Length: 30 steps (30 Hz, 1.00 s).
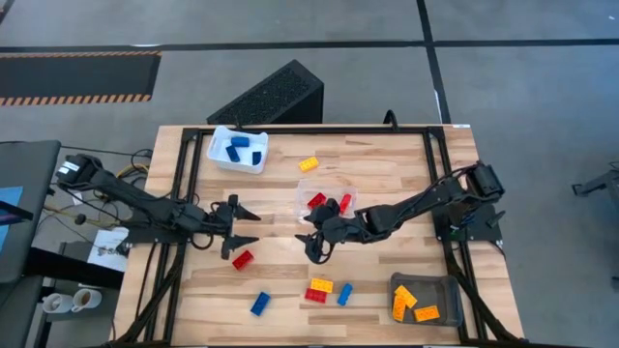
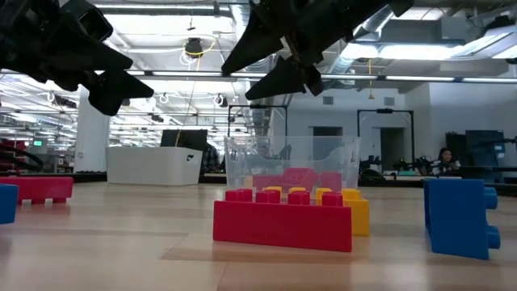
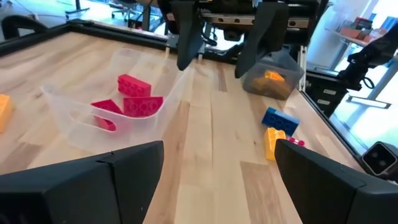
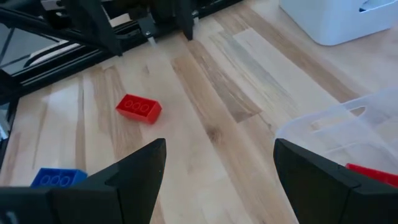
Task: Sort & place blocks by color
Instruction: Put the red game piece into the transparent bin
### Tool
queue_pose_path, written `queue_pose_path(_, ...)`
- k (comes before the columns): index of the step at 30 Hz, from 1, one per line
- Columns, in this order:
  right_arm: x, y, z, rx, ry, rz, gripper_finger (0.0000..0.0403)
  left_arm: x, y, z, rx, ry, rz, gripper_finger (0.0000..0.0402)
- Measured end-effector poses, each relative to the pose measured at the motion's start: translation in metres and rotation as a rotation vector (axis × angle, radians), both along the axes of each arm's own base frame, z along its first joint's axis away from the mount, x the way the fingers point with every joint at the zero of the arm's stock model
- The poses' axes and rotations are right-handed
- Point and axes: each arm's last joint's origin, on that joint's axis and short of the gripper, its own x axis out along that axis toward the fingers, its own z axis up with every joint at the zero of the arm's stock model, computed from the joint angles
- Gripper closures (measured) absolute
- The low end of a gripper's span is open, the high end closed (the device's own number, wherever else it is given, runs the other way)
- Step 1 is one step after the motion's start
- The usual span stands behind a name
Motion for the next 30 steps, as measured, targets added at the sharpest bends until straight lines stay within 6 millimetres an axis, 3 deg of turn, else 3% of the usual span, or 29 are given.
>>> queue_pose_path(12,0.000,-0.001,0.001,-0.003,-0.007,-0.007,0.0085,0.014,-0.003,-0.011,0.039,0.115,0.066,0.0110)
queue_pose_path(30,0.001,0.000,0.002,-0.008,-0.022,-0.002,0.0085,0.055,-0.018,-0.015,0.108,0.240,0.013,0.0110)
